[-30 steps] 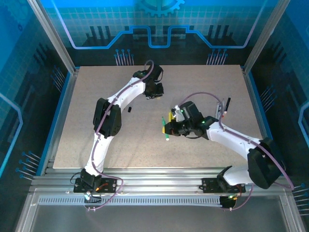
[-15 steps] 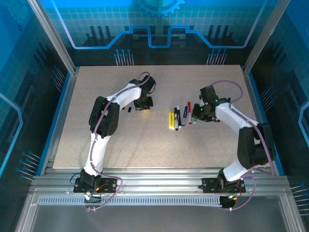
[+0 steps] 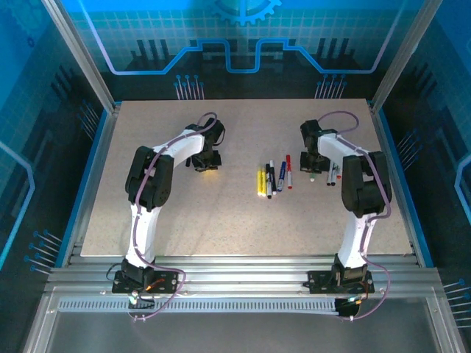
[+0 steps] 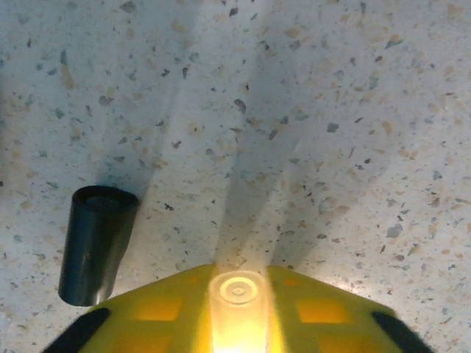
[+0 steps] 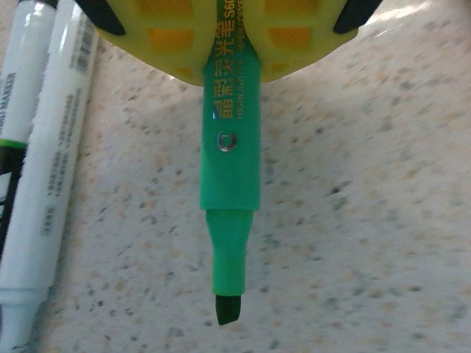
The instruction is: Open the pen caps
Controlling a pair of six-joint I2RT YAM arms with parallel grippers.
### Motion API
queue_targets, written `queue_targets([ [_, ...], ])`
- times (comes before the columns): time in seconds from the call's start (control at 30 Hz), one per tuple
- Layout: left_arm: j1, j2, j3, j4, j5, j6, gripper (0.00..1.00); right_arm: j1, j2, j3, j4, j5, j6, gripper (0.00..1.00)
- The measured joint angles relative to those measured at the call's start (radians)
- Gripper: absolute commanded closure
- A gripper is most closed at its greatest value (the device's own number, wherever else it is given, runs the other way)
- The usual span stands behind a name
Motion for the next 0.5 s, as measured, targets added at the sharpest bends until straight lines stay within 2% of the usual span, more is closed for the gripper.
queue_targets([
  [0.13,-0.003,0.000,0.000,-0.002,-0.021,0.010,0.66,-0.007,0.018,0.006,-0.027,0.044,0.000,0.91],
  [0.33,-0.003,0.000,0.000,-0.021,-0.060,0.021,0.63,-0.012,0.020,0.006,-0.060,0.114,0.001,0.74],
  [0.5,-0.003,-0.001,0.004,-0.033,-0.074,0.021,0.61,-0.014,0.020,0.005,-0.072,0.138,0.005,0.69],
])
